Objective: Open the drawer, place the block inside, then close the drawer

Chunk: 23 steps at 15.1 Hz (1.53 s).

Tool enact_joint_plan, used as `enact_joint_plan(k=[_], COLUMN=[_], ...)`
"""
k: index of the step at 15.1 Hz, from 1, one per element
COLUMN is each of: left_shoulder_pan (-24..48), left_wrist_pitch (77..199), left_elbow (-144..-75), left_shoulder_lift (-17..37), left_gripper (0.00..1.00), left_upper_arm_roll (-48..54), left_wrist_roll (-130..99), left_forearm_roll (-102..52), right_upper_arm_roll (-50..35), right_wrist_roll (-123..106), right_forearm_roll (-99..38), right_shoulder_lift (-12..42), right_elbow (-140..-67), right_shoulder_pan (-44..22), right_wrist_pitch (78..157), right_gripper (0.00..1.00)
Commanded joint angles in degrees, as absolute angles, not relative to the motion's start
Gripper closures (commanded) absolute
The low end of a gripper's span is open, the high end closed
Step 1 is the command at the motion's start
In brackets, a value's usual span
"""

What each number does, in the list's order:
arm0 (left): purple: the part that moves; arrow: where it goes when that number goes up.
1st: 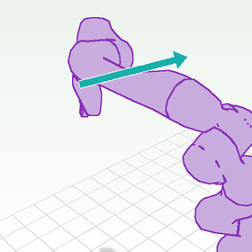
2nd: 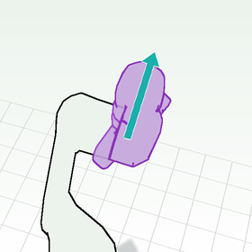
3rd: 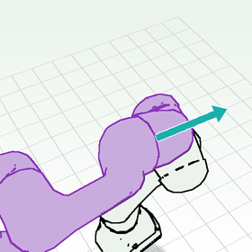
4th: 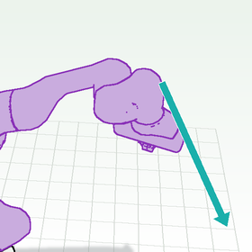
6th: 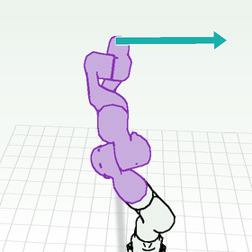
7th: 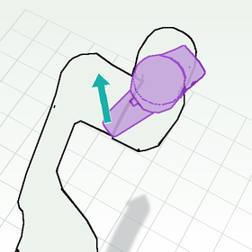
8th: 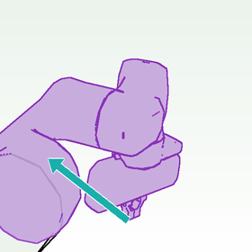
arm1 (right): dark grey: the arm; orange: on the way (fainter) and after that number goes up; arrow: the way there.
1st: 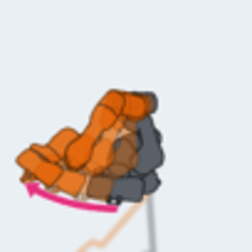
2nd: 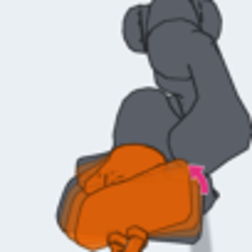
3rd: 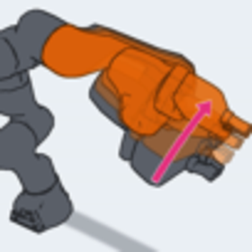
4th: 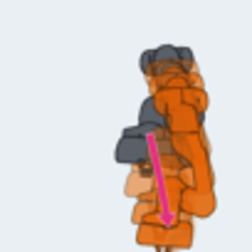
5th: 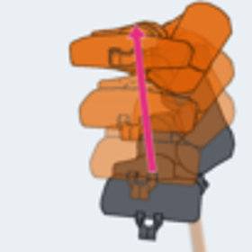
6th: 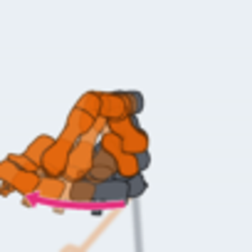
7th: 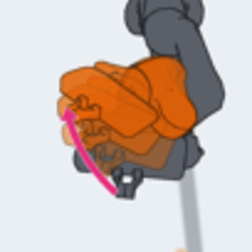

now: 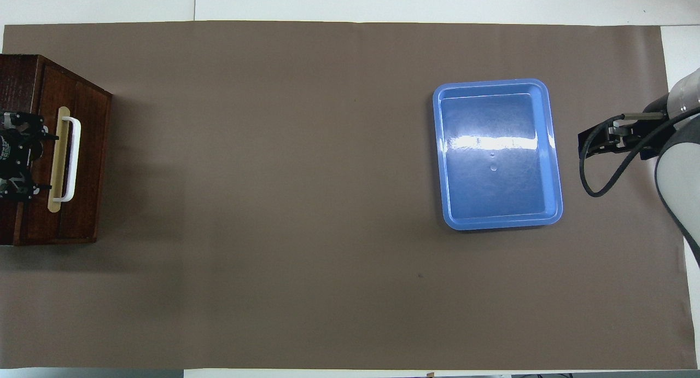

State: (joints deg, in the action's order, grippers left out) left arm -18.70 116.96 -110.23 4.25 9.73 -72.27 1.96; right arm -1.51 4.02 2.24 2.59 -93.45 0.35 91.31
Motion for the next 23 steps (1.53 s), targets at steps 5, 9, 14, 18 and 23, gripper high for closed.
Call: enact_joint_plan(k=[5,9,14,18,23], left_shoulder_pan=[-15.92,-9.77,-3.44,-3.25,-3.16], left_wrist_pitch=[103.03,93.8,90.08,88.87,84.02], left_elbow=[-101.0,-100.37,-100.37,-96.35,-92.46], left_shoulder_lift=[1.77,-2.63,-5.63,-1.34,2.02], left_gripper=[0.0,0.0,0.0,0.0,0.0], left_upper_arm_roll=[10.89,11.25,11.16,9.67,9.93], left_wrist_roll=[-65.24,-49.7,-31.14,-17.42,-5.12], left_forearm_roll=[2.55,2.37,2.37,-0.09,0.35], right_upper_arm_roll=[-1.76,-1.76,-1.85,-1.93,-2.02], right_wrist_roll=[2.64,2.9,2.9,3.51,6.06], right_forearm_roll=[2.99,2.9,1.32,1.23,1.23], right_shoulder_lift=[1.05,1.05,1.05,1.05,0.97], right_elbow=[-95.1,-95.1,-94.75,-94.75,-94.92], right_shoulder_pan=[0.7,0.62,0.62,0.53,0.44], right_wrist_pitch=[91.23,91.23,90.97,91.23,91.32], right_gripper=[0.0,0.0,0.0,0.0,0.0])
